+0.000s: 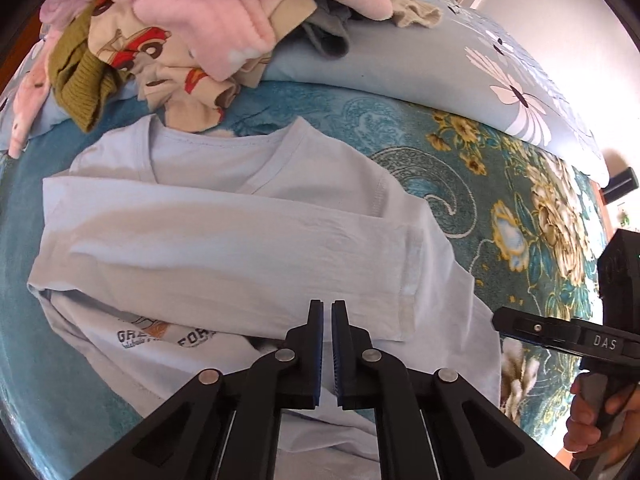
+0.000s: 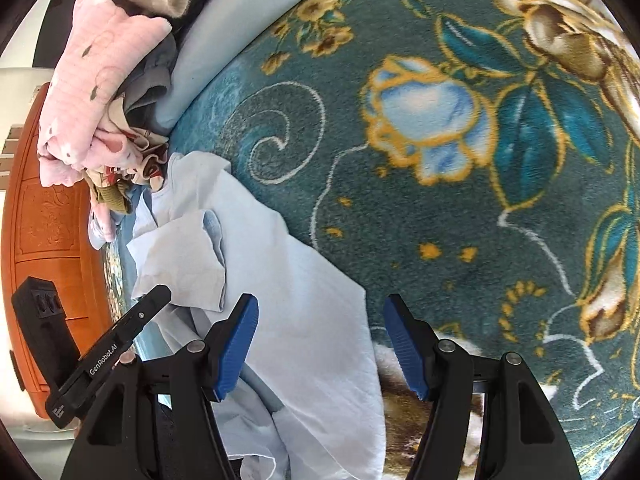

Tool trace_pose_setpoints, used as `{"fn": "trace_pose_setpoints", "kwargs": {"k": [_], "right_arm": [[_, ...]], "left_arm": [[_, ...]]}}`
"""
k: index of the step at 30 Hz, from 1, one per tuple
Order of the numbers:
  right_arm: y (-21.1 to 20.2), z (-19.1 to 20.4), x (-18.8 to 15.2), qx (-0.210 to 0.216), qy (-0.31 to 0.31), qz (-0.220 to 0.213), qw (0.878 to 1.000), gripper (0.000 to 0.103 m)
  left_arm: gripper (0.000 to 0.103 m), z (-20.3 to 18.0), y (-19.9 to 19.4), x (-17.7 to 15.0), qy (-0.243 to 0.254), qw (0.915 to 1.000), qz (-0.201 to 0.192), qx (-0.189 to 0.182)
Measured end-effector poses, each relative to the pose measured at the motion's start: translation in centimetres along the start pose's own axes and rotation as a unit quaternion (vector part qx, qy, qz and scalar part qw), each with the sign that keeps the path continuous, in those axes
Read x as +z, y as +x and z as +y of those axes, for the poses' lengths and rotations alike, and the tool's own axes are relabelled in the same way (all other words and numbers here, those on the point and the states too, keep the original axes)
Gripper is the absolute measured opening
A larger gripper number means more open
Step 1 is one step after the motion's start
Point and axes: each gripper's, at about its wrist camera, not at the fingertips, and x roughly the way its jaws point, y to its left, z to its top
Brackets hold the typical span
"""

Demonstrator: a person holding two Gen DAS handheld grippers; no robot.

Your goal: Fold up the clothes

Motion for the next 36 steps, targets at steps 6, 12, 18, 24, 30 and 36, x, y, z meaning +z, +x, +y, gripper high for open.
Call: {"fn": "trace_pose_setpoints", "kwargs": {"k": [6,12,18,24,30,36], "right_arm": [[-0.2,0.7,-0.3,0.002,-0.012,-0.001,1.000,0.066],[-0.6,-1.0,-0.5,-0.017,0.005,-0.005,1.000,0.066],[-0.1,-0.9,-0.3,-0.026,0.002,0.000,1.000,0.066],[0.4,-0.1,0.1,-0.025,-0.004,0.007,1.000,0.066],[0.8,0.4,0.0,-0.025,-0.007,0.013,1.000,0.066],[0.6,0.9,0.3,-0.036,-0.016,0.007,0.999,0.066]], "left_arm": [[0.049,-4.3,2.8,-0.1,0.051,0.9984,0.022,0.001],[0.049,-5.9,4.4,-0.9,0.111,0.9926,0.027,0.041],[0.021,-3.7,3.8,-1.3,0.081,0.9965,0.006,0.021],[0.015,0.4,1.1,-1.3,-0.007,0.9980,-0.014,-0.061],[0.012,5.9,-3.3,-1.9,-0.042,0.9954,-0.080,-0.030],[0.011,19.0,-9.9,-4.4,-0.166,0.9761,-0.134,0.042]]}}
